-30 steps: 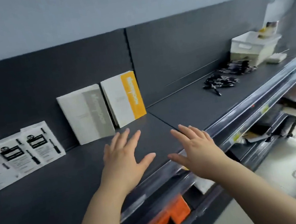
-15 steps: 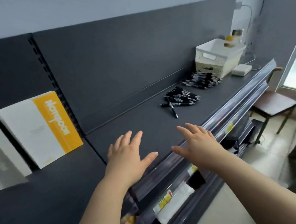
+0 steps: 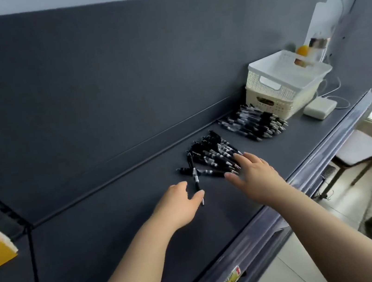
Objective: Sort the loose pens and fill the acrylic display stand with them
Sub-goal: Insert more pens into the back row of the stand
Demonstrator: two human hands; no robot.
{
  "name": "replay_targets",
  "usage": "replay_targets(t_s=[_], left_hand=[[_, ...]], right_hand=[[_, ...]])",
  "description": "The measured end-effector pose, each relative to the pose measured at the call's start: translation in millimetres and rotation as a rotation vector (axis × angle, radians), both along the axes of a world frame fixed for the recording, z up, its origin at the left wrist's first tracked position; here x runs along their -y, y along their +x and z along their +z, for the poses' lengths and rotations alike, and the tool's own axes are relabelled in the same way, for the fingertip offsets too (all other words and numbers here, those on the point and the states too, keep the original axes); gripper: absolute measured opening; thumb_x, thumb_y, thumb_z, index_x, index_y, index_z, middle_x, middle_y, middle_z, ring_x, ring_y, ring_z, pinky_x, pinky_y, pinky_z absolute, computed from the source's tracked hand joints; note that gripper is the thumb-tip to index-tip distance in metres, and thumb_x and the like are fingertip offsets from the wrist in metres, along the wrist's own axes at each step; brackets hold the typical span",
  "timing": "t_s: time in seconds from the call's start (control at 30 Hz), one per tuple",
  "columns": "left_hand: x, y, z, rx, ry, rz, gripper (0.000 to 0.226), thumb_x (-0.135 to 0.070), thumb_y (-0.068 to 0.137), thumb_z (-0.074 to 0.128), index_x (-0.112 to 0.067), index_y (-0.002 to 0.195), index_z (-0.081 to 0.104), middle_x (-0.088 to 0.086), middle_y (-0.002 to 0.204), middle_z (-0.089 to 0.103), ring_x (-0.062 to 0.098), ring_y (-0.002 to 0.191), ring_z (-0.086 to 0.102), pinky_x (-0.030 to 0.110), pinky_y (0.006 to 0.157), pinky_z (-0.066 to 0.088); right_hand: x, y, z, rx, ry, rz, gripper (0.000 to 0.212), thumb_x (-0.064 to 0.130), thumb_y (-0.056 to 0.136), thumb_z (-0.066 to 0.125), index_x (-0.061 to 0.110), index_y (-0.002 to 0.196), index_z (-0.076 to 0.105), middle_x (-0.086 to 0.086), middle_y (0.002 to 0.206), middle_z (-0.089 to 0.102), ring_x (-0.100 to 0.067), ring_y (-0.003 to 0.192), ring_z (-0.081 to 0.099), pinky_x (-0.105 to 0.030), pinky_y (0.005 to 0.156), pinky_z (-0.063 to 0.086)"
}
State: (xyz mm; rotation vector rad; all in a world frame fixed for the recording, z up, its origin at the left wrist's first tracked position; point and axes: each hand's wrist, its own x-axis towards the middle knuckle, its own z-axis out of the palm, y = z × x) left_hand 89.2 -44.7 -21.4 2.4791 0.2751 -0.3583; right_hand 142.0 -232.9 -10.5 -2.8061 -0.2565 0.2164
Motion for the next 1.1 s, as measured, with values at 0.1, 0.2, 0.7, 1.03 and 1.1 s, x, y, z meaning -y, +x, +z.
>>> replay_targets(t_s=[0.1, 0.2, 0.7, 1.03, 1.1], left_hand=[[14.9, 25.8, -4.1, 0.012, -0.112, 0.144, 0.027, -0.041, 0.093, 0.048, -0.035, 0.073, 0.032, -0.008, 0.092, 0.046, 0.018, 0.086, 0.048, 0.029, 0.081, 0.04], [32.2, 44.2, -4.7, 0.053, -0.24, 0.307, 0.031, -0.036, 0.094, 0.049, -0.033, 0.073, 0.027, -0.012, 0.093, 0.044, 0.028, 0.093, 0.063, 0.04, 0.09, 0.05], [93.1, 142.7, -11.2, -0.027, 0.101, 0.637, 0.081, -0.038, 0.091, 0.053, -0.012, 0.15, 0.005, 0.013, 0.147, 0.03, 0.029, 0.13, 0.041, 0.038, 0.1, 0.041], [90.0, 161.0, -7.1, -0.131, 0.243, 0.674, 0.048, -0.016, 0.086, 0.057, -0.009, 0.13, 0.041, 0.009, 0.12, 0.057, 0.028, 0.104, 0.06, 0.035, 0.079, 0.051], [80.4, 155.4, -11.6, -0.046, 0.092, 0.75, 0.026, -0.014, 0.086, 0.053, -0.009, 0.111, 0.048, 0.009, 0.105, 0.061, 0.027, 0.093, 0.062, 0.034, 0.076, 0.051]], right_hand=[[9.1, 49.4, -11.3, -0.018, 0.078, 0.007, 0.068, 0.055, 0.093, 0.038, 0.021, 0.148, 0.018, -0.006, 0.156, 0.016, -0.027, 0.143, 0.015, -0.042, 0.115, 0.02], [11.2, 95.2, -27.1, -0.062, 0.107, 0.053, 0.066, 0.051, 0.096, 0.034, 0.013, 0.147, 0.02, -0.011, 0.154, 0.02, -0.028, 0.143, 0.014, -0.04, 0.115, 0.017], [-6.8, 176.3, -34.3, -0.144, 0.254, 0.383, 0.026, 0.021, 0.094, 0.045, 0.001, 0.109, 0.046, -0.017, 0.105, 0.059, -0.028, 0.084, 0.053, -0.028, 0.064, 0.035], [0.8, 197.0, -29.5, -0.313, 0.423, 0.393, 0.028, 0.019, 0.085, 0.055, 0.007, 0.109, 0.049, -0.003, 0.091, 0.058, -0.019, 0.076, 0.05, -0.025, 0.063, 0.036], [4.7, 201.4, -29.1, -0.311, 0.458, 0.398, 0.025, 0.018, 0.085, 0.054, 0.009, 0.109, 0.05, -0.001, 0.088, 0.055, -0.017, 0.075, 0.049, -0.024, 0.063, 0.035]])
